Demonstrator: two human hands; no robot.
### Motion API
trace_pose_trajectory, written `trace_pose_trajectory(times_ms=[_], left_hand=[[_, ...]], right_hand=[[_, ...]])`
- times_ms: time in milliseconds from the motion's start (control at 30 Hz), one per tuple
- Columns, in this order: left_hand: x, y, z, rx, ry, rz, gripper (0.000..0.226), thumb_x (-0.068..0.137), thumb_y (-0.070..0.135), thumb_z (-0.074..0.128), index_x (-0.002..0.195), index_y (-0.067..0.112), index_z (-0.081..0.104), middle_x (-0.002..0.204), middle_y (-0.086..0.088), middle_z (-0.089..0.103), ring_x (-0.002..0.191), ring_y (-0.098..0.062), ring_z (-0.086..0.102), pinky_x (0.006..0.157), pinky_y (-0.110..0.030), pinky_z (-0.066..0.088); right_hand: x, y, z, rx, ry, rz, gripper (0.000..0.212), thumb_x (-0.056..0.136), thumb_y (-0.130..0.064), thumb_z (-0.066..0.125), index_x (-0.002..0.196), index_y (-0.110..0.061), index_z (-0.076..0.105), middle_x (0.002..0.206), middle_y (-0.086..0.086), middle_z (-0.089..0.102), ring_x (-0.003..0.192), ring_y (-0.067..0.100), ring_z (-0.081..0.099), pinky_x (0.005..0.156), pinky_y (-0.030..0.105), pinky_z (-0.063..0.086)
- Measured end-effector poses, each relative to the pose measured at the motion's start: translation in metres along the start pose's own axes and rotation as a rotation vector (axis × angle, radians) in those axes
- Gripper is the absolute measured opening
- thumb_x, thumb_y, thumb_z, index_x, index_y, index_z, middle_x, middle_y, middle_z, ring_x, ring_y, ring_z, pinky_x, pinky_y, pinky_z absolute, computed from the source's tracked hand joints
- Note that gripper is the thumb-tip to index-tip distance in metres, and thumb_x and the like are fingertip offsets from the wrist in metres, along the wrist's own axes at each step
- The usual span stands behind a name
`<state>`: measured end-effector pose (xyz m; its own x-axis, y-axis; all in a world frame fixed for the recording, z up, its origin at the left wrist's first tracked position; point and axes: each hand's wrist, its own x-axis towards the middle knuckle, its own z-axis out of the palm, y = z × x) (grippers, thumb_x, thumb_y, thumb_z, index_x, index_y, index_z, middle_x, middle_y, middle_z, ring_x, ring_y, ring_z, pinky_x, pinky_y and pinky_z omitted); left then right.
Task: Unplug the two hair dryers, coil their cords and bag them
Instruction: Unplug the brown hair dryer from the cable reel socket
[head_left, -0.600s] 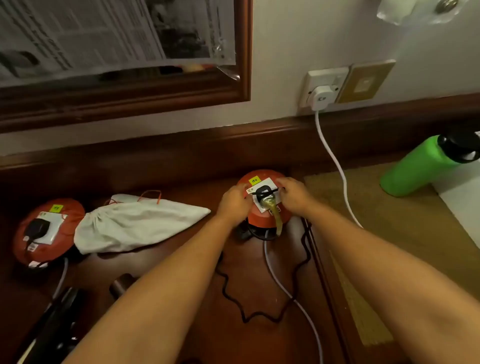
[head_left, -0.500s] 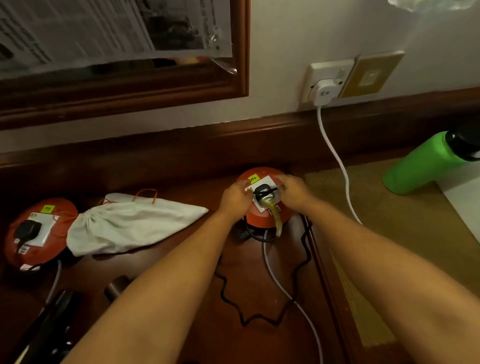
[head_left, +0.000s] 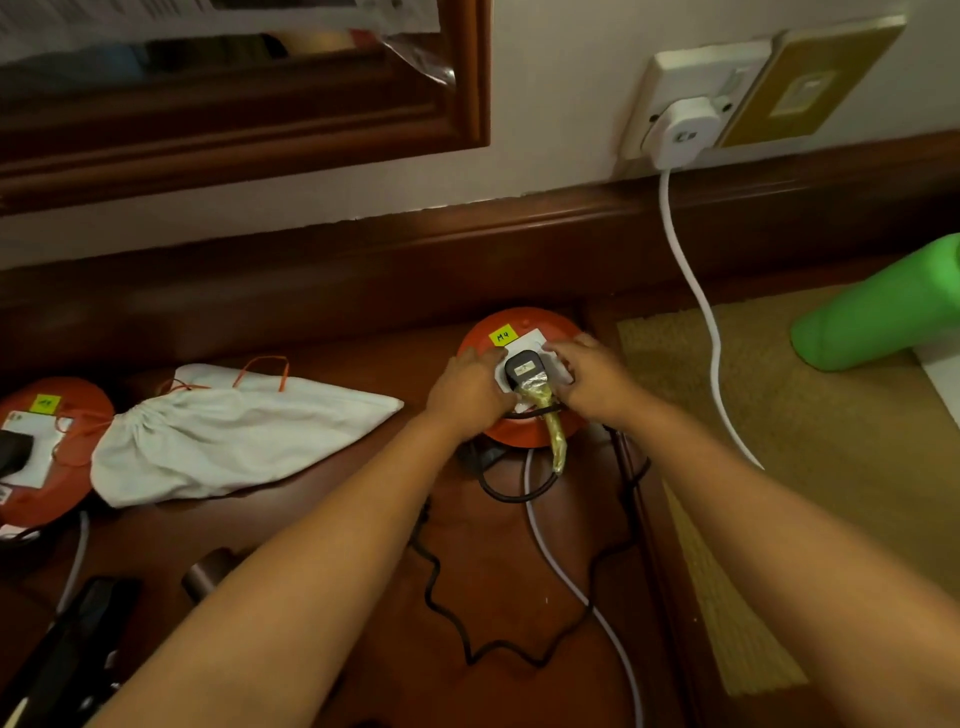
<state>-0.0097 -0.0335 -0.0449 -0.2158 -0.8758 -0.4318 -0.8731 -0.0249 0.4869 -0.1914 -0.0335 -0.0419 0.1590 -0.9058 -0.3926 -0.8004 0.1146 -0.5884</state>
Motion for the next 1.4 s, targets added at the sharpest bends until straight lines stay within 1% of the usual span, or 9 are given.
trace_pose_trajectory(times_ms=[133,267,367,500,633,767,1067,1233,1400], left_hand=[[-0.001,0.001,0.010,0.092,0.061,0.057,0.078,0.082,0.046,0.069,0.147,0.022,0.033,0.134,-0.010,0.042,0.123,-0.032,0.034,0.100,-0.044,0.038],[0.000,0.003,0.015,0.055,0.128,0.122,0.078,0.082,0.042,0.070,0.147,0.017,0.034,0.132,-0.009,0.046,0.121,-0.029,0.038,0.100,-0.041,0.038],[0.001,0.005,0.020,-0.005,0.137,0.139,0.076,0.083,0.038,0.071,0.146,0.013,0.036,0.133,-0.011,0.048,0.122,-0.029,0.041,0.101,-0.038,0.037],[0.000,0.003,0.023,-0.048,0.158,0.148,0.077,0.083,0.040,0.071,0.145,0.011,0.038,0.133,-0.011,0.049,0.123,-0.027,0.042,0.100,-0.033,0.034],[0.001,0.002,0.025,-0.064,0.200,0.165,0.072,0.082,0.036,0.073,0.141,0.008,0.042,0.131,-0.011,0.051,0.119,-0.027,0.043,0.095,-0.026,0.030],[0.000,-0.001,0.029,-0.090,0.246,0.187,0.070,0.080,0.034,0.075,0.138,0.007,0.047,0.128,-0.011,0.054,0.115,-0.028,0.043,0.090,-0.019,0.024],[0.000,-0.004,0.031,-0.126,0.267,0.193,0.069,0.079,0.034,0.076,0.136,0.007,0.049,0.129,-0.010,0.054,0.118,-0.027,0.043,0.092,-0.016,0.022],[0.001,-0.007,0.032,-0.148,0.268,0.199,0.068,0.078,0.033,0.077,0.135,0.008,0.050,0.128,-0.008,0.055,0.117,-0.026,0.043,0.092,-0.017,0.025],[0.002,-0.008,0.033,-0.161,0.278,0.209,0.067,0.078,0.032,0.078,0.134,0.008,0.050,0.127,-0.008,0.055,0.118,-0.026,0.042,0.093,-0.020,0.027]], right_hand=[[0.002,0.008,-0.001,-0.077,0.016,-0.162,0.067,0.082,-0.005,0.064,0.144,-0.010,0.039,0.150,0.008,0.035,0.139,0.026,0.031,0.107,0.025,0.026],[0.001,0.012,0.001,-0.128,-0.055,-0.190,0.071,0.087,-0.002,0.053,0.151,-0.014,0.025,0.159,0.003,0.019,0.147,0.018,0.009,0.113,0.022,0.009],[0.000,0.016,0.004,-0.154,-0.064,-0.208,0.069,0.089,0.000,0.048,0.151,-0.015,0.023,0.159,0.001,0.017,0.148,0.017,0.007,0.119,0.029,0.010],[-0.002,0.020,0.006,-0.187,-0.085,-0.237,0.064,0.092,-0.002,0.044,0.151,-0.015,0.022,0.159,0.000,0.020,0.148,0.018,0.007,0.118,0.032,0.010],[0.001,0.024,0.006,-0.212,-0.085,-0.260,0.054,0.099,-0.015,0.040,0.151,-0.016,0.024,0.158,-0.002,0.022,0.147,0.018,0.009,0.117,0.029,0.008],[0.002,0.027,0.008,-0.270,-0.087,-0.264,0.058,0.095,-0.031,0.029,0.151,-0.019,0.022,0.159,-0.004,0.020,0.147,0.016,0.009,0.119,0.037,0.014],[0.004,0.030,0.012,-0.334,-0.083,-0.263,0.064,0.090,-0.036,0.022,0.152,-0.022,0.016,0.160,-0.008,0.014,0.147,0.014,0.006,0.116,0.038,0.016],[0.004,0.032,0.014,-0.335,-0.070,-0.272,0.070,0.085,-0.043,0.014,0.152,-0.022,0.017,0.160,-0.007,0.016,0.147,0.016,0.007,0.115,0.039,0.020],[0.006,0.031,0.013,-0.337,-0.085,-0.272,0.066,0.088,-0.038,0.019,0.152,-0.022,0.017,0.160,-0.007,0.014,0.147,0.016,0.007,0.116,0.040,0.020]])
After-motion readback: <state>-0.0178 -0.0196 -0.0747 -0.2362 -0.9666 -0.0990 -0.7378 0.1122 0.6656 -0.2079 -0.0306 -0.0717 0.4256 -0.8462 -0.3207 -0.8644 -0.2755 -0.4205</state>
